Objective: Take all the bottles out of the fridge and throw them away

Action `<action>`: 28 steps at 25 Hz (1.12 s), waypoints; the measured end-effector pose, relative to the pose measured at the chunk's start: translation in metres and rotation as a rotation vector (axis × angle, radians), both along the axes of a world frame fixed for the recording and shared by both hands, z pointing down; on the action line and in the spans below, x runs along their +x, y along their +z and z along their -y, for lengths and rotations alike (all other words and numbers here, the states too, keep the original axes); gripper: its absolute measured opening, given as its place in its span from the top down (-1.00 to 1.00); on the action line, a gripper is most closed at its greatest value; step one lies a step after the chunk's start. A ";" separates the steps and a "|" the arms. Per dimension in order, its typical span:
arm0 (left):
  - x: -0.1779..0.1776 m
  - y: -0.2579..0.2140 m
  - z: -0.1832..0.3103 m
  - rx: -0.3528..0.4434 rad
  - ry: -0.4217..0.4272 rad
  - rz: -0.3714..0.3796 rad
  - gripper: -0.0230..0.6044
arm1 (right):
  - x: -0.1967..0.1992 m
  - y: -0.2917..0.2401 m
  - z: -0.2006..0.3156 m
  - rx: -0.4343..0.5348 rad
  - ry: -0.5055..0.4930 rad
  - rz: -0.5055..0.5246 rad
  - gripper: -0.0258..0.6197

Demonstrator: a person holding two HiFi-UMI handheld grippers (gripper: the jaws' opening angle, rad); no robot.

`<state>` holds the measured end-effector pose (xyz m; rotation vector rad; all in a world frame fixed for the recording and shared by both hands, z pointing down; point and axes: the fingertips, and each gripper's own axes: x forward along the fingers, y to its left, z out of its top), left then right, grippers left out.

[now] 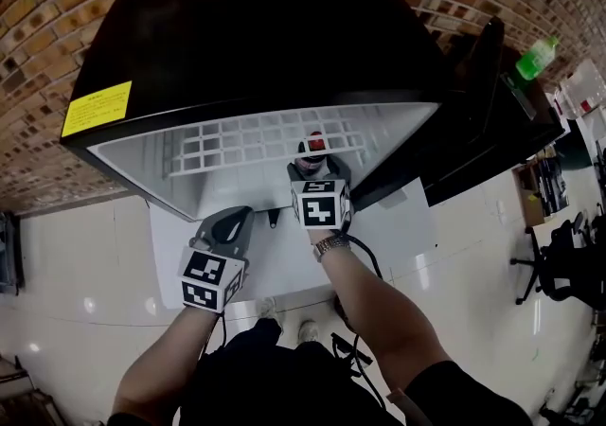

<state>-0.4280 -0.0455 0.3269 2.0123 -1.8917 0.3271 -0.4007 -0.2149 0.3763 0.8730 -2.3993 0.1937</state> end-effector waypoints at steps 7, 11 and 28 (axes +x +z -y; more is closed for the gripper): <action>-0.001 0.007 0.014 -0.012 0.022 -0.001 0.92 | -0.005 0.009 0.013 0.027 0.006 -0.021 -0.10; 0.004 0.012 0.014 -0.024 0.035 -0.002 0.92 | -0.004 0.009 0.013 0.035 0.000 -0.017 -0.03; 0.096 0.012 0.007 -0.033 0.090 0.010 0.92 | 0.095 -0.012 -0.084 -0.017 -0.091 0.097 -0.01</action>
